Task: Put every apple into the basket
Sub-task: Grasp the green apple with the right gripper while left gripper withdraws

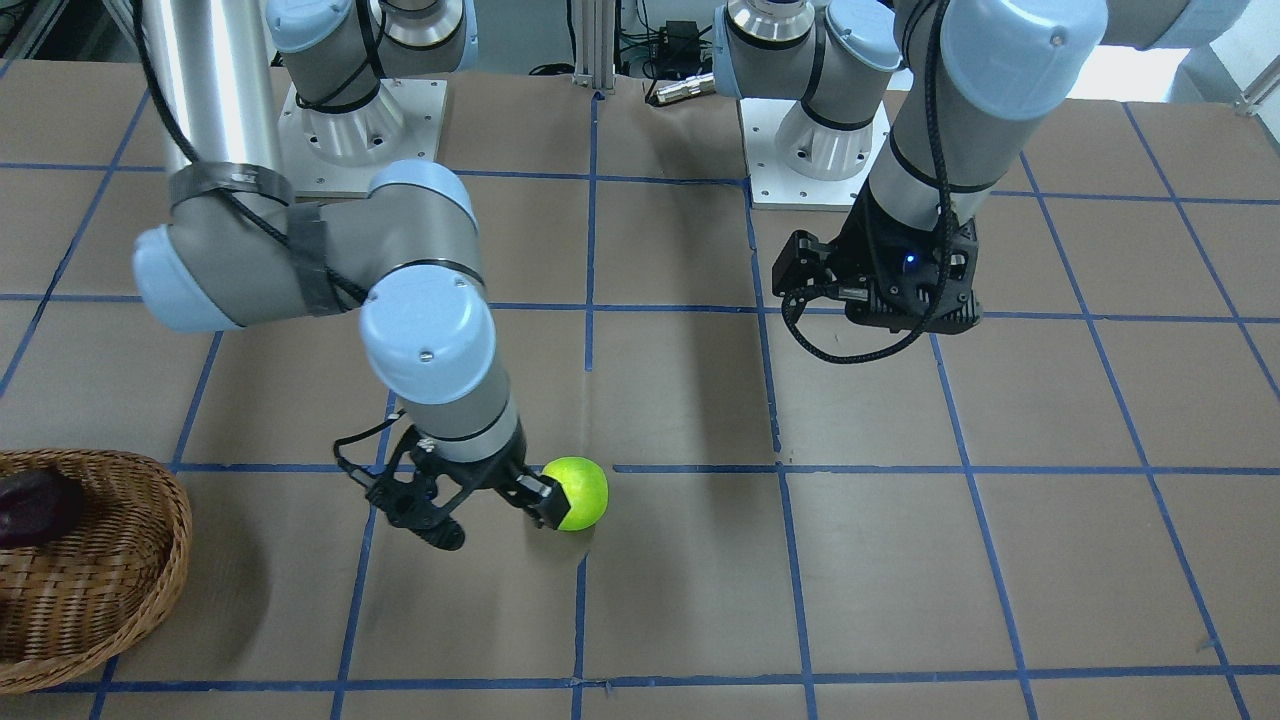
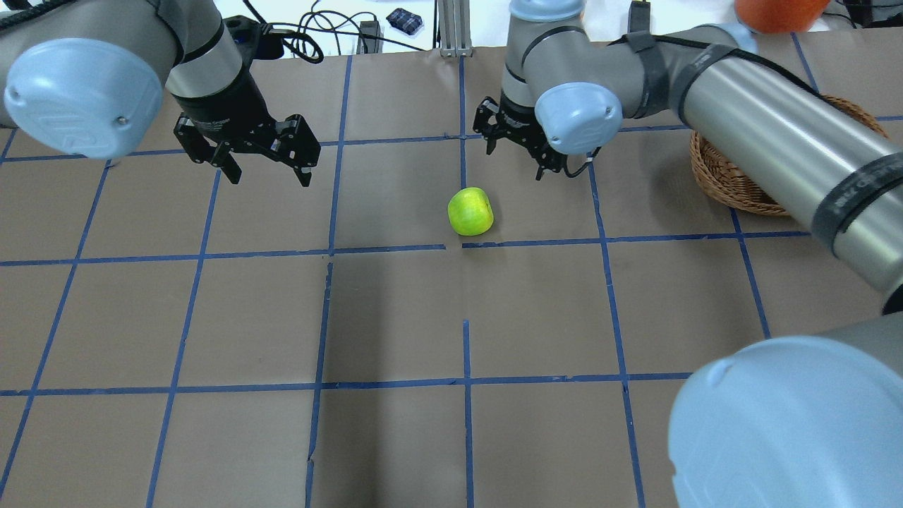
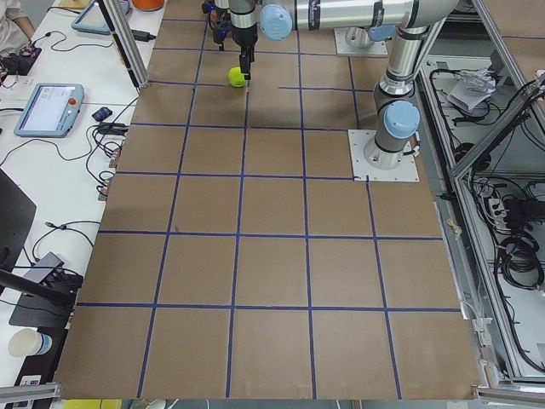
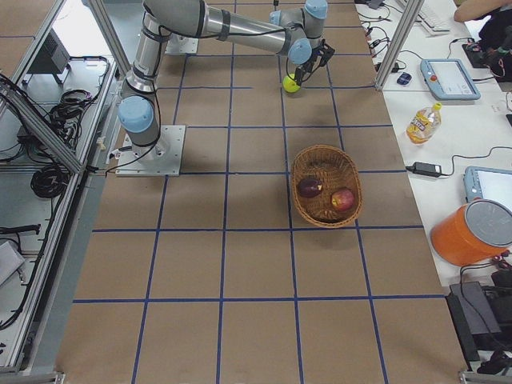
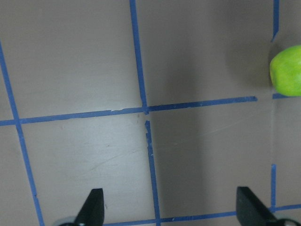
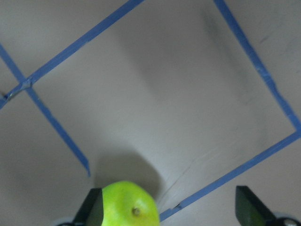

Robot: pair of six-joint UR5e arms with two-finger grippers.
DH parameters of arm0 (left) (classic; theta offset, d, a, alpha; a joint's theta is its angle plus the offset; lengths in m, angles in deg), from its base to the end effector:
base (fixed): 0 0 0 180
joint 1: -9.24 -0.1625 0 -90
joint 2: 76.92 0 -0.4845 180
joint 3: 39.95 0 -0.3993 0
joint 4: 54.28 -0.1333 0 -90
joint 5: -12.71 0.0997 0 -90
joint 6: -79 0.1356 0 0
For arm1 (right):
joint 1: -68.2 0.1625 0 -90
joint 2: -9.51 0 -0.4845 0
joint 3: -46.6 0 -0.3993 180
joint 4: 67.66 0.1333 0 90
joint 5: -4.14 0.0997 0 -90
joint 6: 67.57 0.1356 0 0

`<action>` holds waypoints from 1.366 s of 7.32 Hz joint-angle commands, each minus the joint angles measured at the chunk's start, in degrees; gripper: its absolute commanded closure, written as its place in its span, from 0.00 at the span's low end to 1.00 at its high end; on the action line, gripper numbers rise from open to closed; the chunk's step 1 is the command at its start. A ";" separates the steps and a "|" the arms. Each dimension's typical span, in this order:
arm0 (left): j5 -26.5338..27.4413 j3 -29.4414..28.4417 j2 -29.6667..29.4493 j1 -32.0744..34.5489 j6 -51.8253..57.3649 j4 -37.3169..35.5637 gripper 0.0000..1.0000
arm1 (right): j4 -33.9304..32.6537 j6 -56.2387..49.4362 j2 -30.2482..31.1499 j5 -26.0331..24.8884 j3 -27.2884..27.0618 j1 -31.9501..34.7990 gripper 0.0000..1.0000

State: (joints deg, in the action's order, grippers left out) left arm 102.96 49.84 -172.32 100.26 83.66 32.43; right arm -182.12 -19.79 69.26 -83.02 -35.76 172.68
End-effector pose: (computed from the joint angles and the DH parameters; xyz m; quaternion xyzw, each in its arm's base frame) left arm -0.1423 -0.5360 0.4699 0.0496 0.9986 0.0166 0.0017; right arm 0.3148 -0.6589 0.2954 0.2860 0.9578 -0.0010 0.0296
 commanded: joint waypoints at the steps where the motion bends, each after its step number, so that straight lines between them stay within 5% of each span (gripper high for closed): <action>1: 0.19 -4.41 1.09 0.29 -0.01 3.43 0.00 | -2.16 1.18 -3.32 1.74 0.18 4.14 0.00; 3: -0.34 -9.35 0.83 1.35 0.86 8.48 0.00 | -2.52 0.03 -3.68 1.65 -0.26 4.15 0.00; 5: -0.43 -9.98 0.57 1.88 2.10 8.74 0.00 | -2.52 -3.04 -3.51 0.86 -0.17 4.15 0.00; 7: 0.62 -10.68 1.71 -0.31 5.79 8.65 0.00 | -2.61 -17.55 -3.77 0.68 -0.61 4.15 0.00; 10: -0.42 -9.56 1.89 -1.99 5.01 9.18 0.00 | -2.61 -20.54 -6.13 1.30 -0.96 4.76 0.00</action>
State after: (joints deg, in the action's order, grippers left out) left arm 103.16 39.32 -170.47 98.56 89.08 41.77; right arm -184.67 -39.31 64.69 -81.84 -36.54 177.04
